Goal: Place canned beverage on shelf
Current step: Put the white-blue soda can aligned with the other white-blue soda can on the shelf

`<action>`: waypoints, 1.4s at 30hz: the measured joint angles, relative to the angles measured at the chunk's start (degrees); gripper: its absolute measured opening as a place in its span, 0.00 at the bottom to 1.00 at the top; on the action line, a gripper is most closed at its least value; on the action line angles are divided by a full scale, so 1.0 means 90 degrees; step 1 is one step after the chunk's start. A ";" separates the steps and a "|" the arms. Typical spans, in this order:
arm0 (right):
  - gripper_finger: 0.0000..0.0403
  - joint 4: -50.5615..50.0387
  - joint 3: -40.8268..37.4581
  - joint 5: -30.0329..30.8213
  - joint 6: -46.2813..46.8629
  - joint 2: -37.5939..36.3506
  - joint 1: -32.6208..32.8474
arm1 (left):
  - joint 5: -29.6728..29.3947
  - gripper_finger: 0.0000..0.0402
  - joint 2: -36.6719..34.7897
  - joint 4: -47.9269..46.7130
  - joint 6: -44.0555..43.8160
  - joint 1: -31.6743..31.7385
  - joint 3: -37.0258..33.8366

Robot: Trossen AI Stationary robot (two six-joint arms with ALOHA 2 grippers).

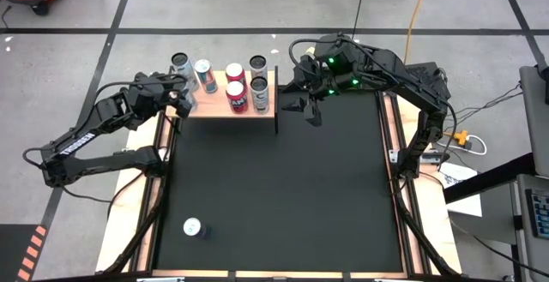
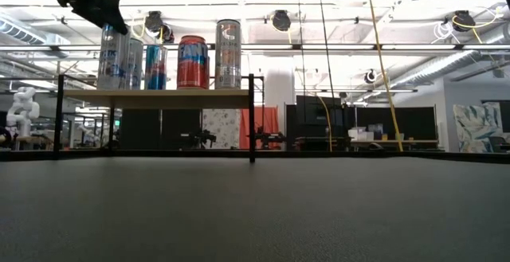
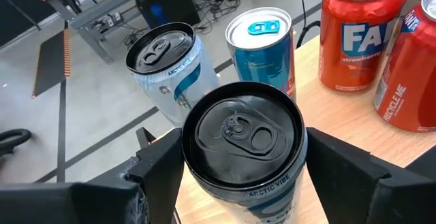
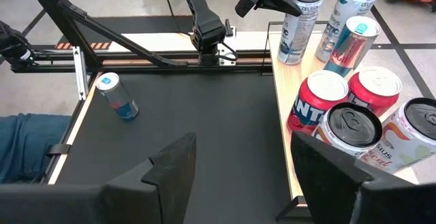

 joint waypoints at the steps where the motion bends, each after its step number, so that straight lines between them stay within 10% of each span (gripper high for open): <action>1: 0.54 0.0000 0.0000 0.0000 0.0000 0.0000 0.0000 | 0.0000 0.67 0.0005 0.0002 0.0001 0.0000 0.0000; 42: 0.54 0.0005 0.0000 0.0032 0.0328 0.0000 0.0002 | -0.0222 0.68 0.0117 0.0117 -0.0369 0.0002 0.0001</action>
